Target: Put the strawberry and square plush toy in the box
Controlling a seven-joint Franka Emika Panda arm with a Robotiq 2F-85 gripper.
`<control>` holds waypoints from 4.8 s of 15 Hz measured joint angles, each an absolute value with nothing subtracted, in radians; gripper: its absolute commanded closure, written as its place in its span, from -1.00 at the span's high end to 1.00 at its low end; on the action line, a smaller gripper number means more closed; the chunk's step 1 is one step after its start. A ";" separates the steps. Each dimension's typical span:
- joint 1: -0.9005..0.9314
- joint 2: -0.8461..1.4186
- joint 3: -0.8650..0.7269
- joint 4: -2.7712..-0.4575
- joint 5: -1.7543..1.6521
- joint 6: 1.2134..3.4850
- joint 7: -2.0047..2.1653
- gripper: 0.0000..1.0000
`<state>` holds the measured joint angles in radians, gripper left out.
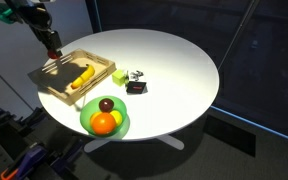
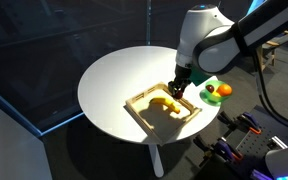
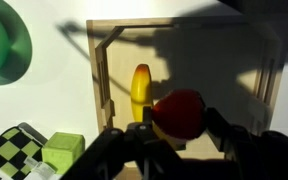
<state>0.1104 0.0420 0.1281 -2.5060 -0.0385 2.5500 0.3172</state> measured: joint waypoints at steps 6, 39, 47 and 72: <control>0.153 0.147 0.129 -2.443 -0.056 2.554 0.321 -0.38; 0.250 0.454 0.057 -2.288 -0.070 2.694 0.313 0.63; 0.261 0.463 0.045 -2.278 -0.070 2.694 0.313 1.00; 0.234 0.251 0.014 -2.282 -0.070 2.436 0.423 1.00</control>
<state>0.2340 0.2512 0.0143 -2.2817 -0.0701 2.4360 0.4227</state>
